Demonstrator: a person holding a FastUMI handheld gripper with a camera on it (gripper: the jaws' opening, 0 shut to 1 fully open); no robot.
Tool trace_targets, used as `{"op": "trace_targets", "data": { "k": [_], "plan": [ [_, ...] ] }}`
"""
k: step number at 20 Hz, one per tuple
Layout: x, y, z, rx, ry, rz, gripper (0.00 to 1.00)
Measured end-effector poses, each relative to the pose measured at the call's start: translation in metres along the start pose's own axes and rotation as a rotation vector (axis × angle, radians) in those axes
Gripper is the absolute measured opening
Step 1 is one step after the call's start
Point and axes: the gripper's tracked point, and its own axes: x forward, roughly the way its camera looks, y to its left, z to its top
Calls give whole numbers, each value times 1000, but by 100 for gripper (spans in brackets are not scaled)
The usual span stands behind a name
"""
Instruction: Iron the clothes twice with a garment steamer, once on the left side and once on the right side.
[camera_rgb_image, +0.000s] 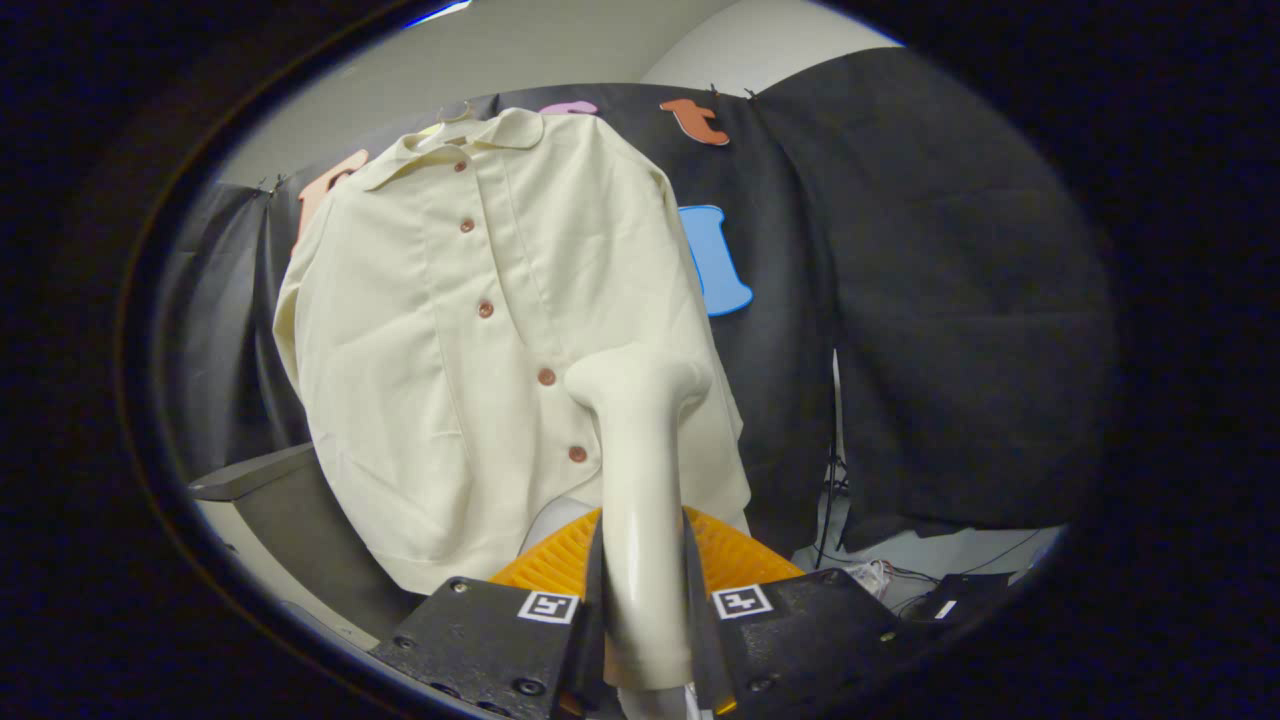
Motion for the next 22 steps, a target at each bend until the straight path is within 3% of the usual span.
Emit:
{"op": "trace_targets", "data": {
  "k": [9,22],
  "plan": [
    [-34,4,-34,-9,40,12,35],
    [-130,78,-8,-19,-18,73,34]
  ]
}}
